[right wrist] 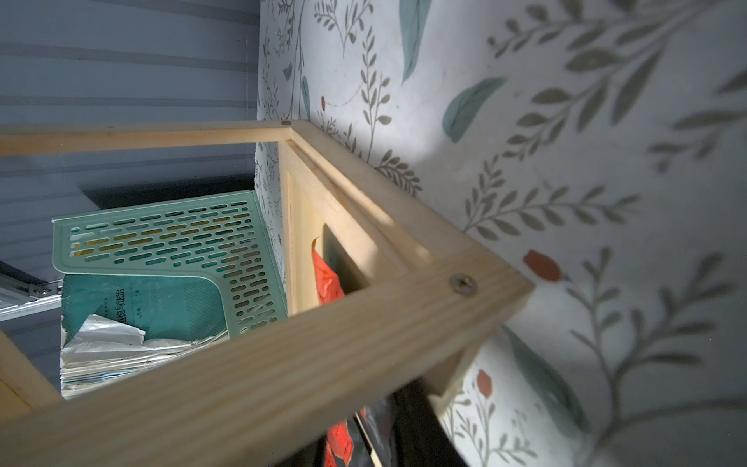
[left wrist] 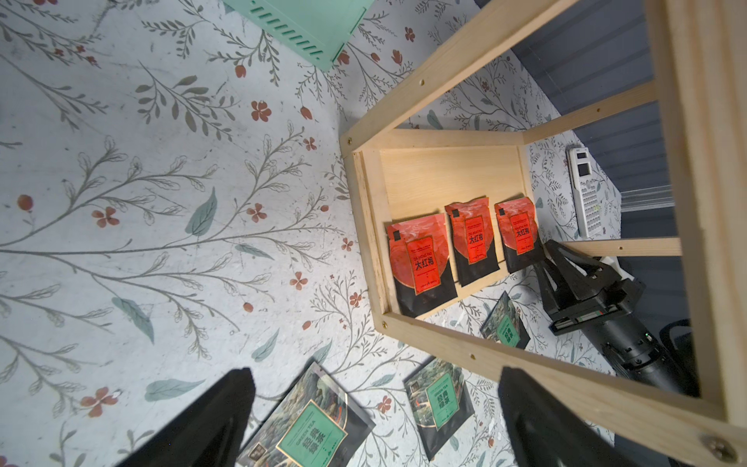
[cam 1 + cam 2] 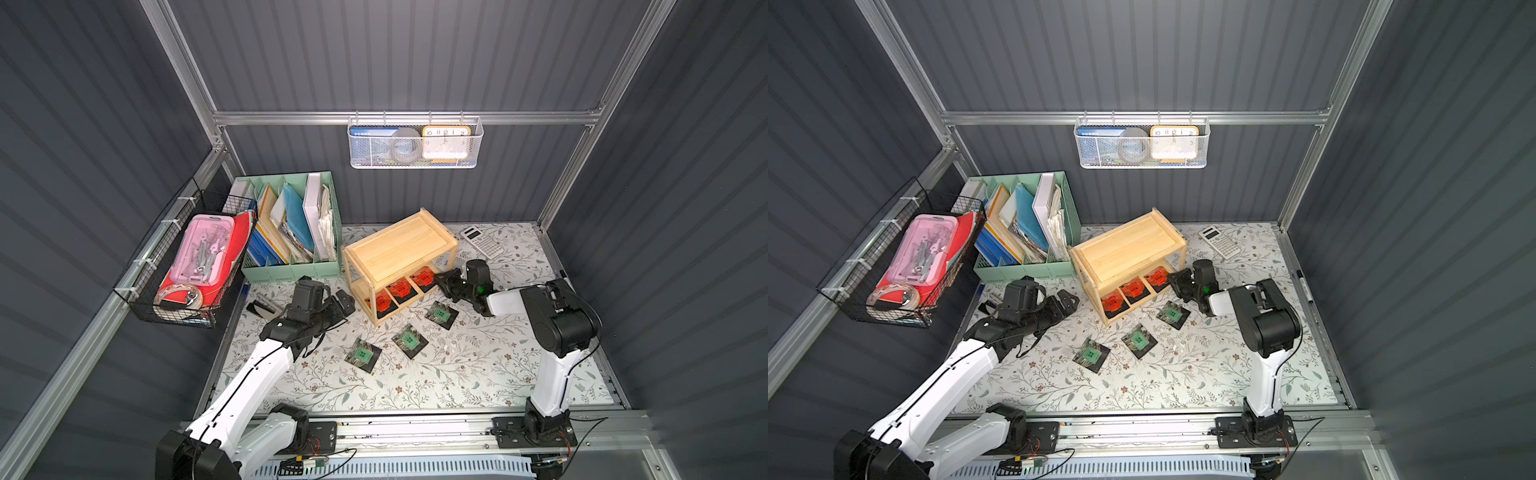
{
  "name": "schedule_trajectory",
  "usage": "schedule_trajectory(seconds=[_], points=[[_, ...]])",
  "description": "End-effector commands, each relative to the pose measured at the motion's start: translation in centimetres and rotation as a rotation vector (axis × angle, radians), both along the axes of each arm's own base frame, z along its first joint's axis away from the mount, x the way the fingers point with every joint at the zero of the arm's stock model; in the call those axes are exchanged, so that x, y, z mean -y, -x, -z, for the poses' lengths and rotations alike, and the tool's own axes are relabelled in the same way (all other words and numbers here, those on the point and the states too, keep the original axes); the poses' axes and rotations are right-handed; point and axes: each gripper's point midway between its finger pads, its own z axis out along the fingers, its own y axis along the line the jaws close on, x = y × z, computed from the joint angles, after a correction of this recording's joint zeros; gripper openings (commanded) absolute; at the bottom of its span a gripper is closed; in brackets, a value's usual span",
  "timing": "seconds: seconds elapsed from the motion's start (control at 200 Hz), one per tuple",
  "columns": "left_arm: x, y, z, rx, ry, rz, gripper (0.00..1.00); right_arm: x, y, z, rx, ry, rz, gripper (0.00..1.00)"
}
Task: Place the tea bags on the shelf by color
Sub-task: Place the tea bag on the shelf.
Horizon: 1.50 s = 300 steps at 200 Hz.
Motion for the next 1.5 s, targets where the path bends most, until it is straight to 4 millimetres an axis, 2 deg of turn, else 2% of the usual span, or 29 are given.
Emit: schedule_trajectory(seconds=[0.0,0.45,0.995,1.496], points=[[0.0,-0.3,-0.7,0.024,-0.008,0.017,1.0,0.3,0.5,0.2,-0.029,0.037,0.007,0.31],[-0.2,0.3,-1.1,0.034,-0.003,0.01,1.0,0.7,1.0,0.4,-0.078,0.083,0.0,0.34],[-0.4,0.1,-0.9,0.03,-0.002,0.007,1.0,-0.9,0.4,0.4,-0.105,0.092,-0.038,0.35],[-0.5,0.1,-0.9,0.031,0.001,0.001,1.0,-0.1,0.7,0.1,-0.162,0.2,-0.045,0.36]])
